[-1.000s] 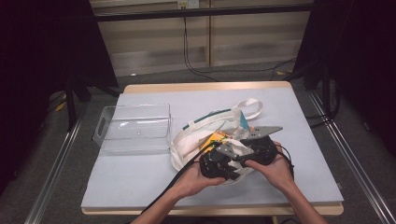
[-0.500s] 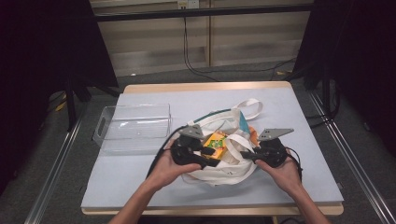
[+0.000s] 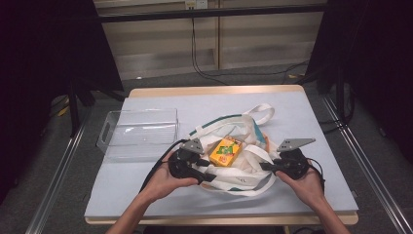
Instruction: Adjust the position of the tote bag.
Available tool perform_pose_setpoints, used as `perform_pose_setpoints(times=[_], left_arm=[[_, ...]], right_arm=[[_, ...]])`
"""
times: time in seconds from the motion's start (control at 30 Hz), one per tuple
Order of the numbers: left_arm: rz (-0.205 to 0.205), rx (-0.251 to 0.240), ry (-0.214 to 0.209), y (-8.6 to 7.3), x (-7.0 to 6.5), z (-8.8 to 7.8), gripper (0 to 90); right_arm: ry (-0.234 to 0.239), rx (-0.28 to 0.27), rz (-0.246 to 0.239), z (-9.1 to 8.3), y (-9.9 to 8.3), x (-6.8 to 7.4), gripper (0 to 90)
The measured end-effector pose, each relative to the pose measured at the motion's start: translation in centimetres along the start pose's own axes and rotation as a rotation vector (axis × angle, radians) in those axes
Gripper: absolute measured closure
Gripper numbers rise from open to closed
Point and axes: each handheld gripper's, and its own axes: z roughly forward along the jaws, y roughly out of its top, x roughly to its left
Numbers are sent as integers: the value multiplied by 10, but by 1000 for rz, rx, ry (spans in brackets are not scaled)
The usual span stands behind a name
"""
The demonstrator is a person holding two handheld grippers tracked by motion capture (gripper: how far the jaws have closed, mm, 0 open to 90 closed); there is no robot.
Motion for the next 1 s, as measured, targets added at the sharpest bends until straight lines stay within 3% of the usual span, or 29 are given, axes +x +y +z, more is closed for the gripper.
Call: perform_pose_setpoints(times=[0.13, 0.2, 0.33, 0.57, 0.67, 0.7, 0.73, 0.77, 0.8, 0.87, 1.0], left_arm=[[25, 14, -1, 0, -4, 9, 538], [41, 50, -10, -2, -6, 15, 556], [52, 104, -11, -10, -11, 28, 708], [66, 140, -29, -21, -17, 36, 771], [55, 130, -41, -24, -15, 39, 771], [59, 132, -46, -25, -14, 38, 769], [61, 128, -47, -25, -14, 37, 752], [61, 128, -47, -25, -14, 37, 747], [54, 118, -48, -24, -14, 36, 738], [50, 112, -50, -23, -14, 34, 731], [56, 88, -57, -15, -16, 27, 695]], right_arm=[[0, 12, 22, -5, -10, -4, 818], [0, 17, 24, -5, -12, -5, 818], [5, 32, 41, 1, -20, -9, 803], [12, 67, 39, 13, -25, -13, 814], [10, 63, 30, 13, -25, -13, 796], [-2, 63, 25, 12, -25, -11, 756], [-25, 42, 16, 8, -23, -8, 606], [-25, 42, 16, 8, -23, -8, 606], [-22, 11, 6, 1, -19, -7, 526], [-15, 3, 5, -1, -18, -7, 509], [-3, -44, 2, -10, -10, -11, 374]])
